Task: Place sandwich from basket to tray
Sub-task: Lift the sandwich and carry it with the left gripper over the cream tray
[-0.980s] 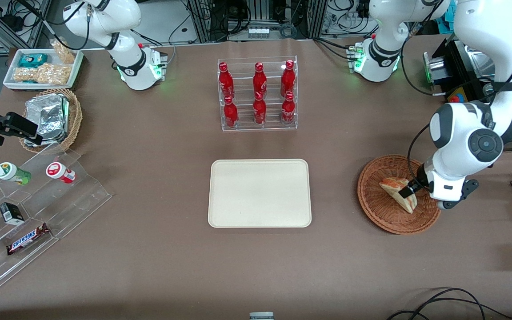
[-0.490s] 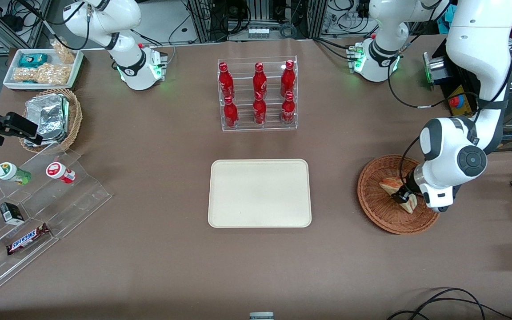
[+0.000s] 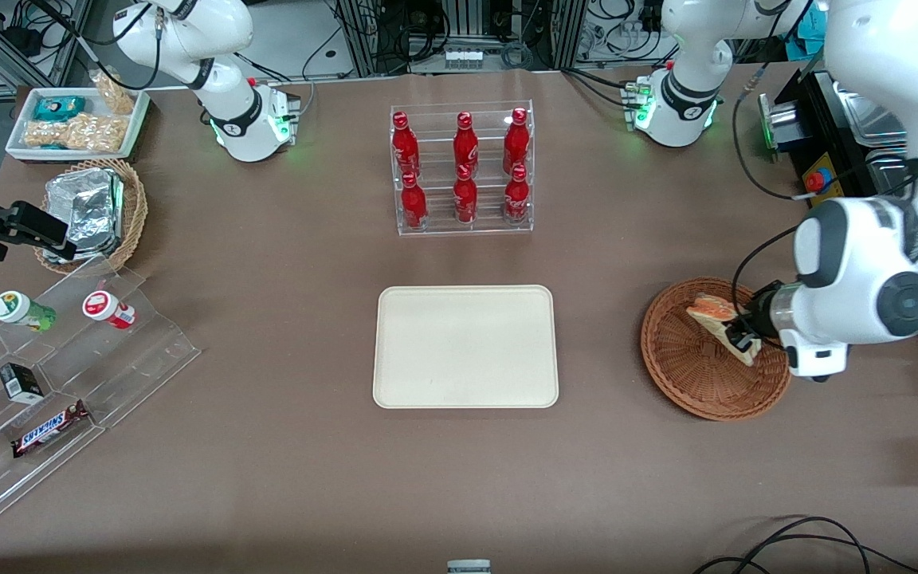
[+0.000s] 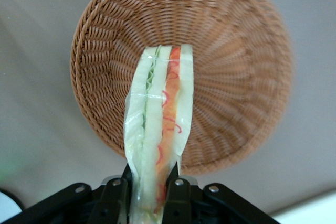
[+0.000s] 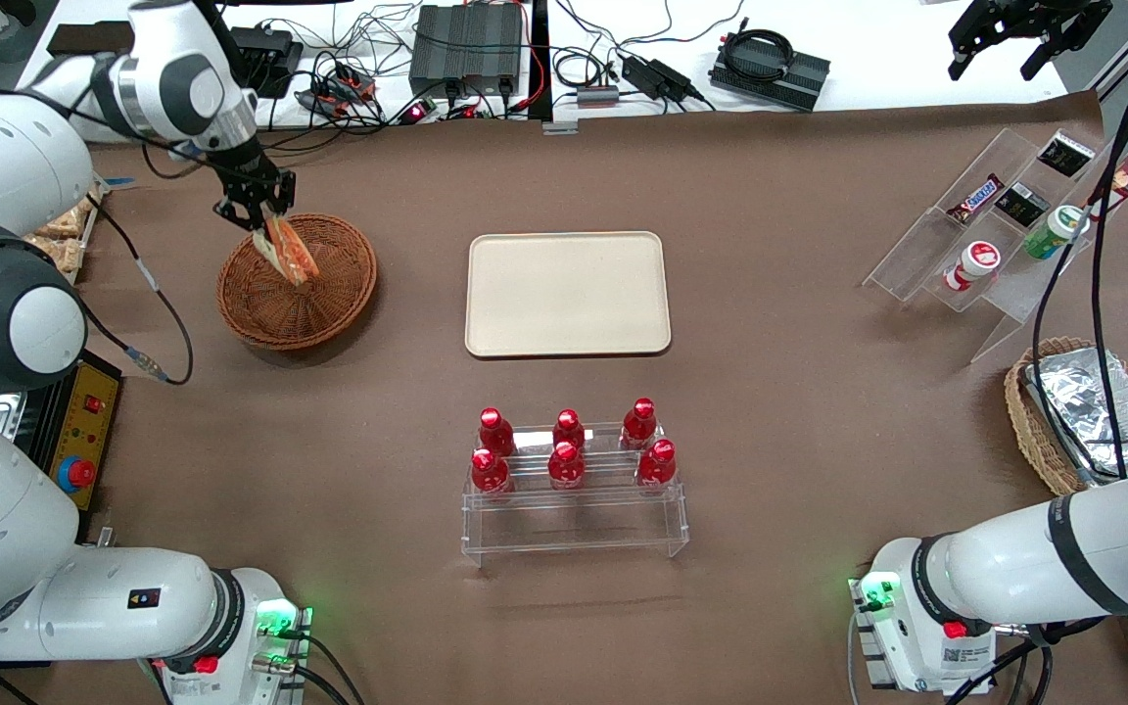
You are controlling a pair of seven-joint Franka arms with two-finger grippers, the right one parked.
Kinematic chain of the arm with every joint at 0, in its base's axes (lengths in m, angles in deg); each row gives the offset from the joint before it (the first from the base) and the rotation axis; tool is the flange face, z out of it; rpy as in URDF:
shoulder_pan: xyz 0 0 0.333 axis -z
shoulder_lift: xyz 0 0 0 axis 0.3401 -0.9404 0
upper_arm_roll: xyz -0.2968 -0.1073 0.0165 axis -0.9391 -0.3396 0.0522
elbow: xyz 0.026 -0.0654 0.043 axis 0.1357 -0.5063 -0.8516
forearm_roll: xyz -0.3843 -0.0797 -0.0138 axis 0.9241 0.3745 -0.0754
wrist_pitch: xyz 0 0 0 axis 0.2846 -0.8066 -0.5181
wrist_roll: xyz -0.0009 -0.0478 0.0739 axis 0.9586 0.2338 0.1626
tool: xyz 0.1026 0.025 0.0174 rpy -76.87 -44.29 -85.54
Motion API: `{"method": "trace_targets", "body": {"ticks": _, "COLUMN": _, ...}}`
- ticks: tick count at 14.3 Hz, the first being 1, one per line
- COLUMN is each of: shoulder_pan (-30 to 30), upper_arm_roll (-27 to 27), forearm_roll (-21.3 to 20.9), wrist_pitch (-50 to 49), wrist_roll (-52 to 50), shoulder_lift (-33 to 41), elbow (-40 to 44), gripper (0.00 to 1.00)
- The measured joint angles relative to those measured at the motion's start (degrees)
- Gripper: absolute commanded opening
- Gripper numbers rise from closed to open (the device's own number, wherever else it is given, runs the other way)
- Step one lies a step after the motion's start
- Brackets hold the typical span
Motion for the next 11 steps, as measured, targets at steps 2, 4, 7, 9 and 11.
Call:
{"method": "trace_targets", "body": {"ticks": 2, "shoulder_pan": 2.0, "upper_arm_roll": -2.1, "forearm_roll": 0.0, "wrist_pitch": 1.2, "wrist_roll": 0.5, "shoulder_lift": -0.4, "elbow": 0.7, "gripper": 0.0}}
{"method": "trace_targets", "body": {"ticks": 4, "shoulder_pan": 4.9, "upper_arm_roll": -4.4, "forearm_roll": 0.0, "wrist_pitch": 6.2, "wrist_roll": 6.5, "shoulder_lift": -2.3, "elbow": 0.6, "gripper": 0.01}}
{"method": "trace_targets", "body": {"ticks": 7, "shoulder_pan": 11.0, "upper_arm_roll": -6.6, "forearm_roll": 0.0, "wrist_pitch": 14.3, "wrist_roll": 15.2, "shoulder_lift": -5.8, "elbow": 0.5, "gripper": 0.0}}
{"method": "trace_targets", "body": {"ticks": 9, "shoulder_pan": 17.0, "upper_arm_roll": -7.0, "forearm_roll": 0.1, "wrist_pitch": 19.2, "wrist_roll": 15.6, "shoulder_lift": -8.4, "elbow": 1.0, "gripper": 0.0}}
{"method": "trace_targets", "body": {"ticks": 11, "shoulder_pan": 22.9, "upper_arm_roll": -7.1, "forearm_roll": 0.1, "wrist_pitch": 23.0, "wrist_roll": 12.6, "shoulder_lift": -12.1, "elbow": 3.6, "gripper": 0.0}}
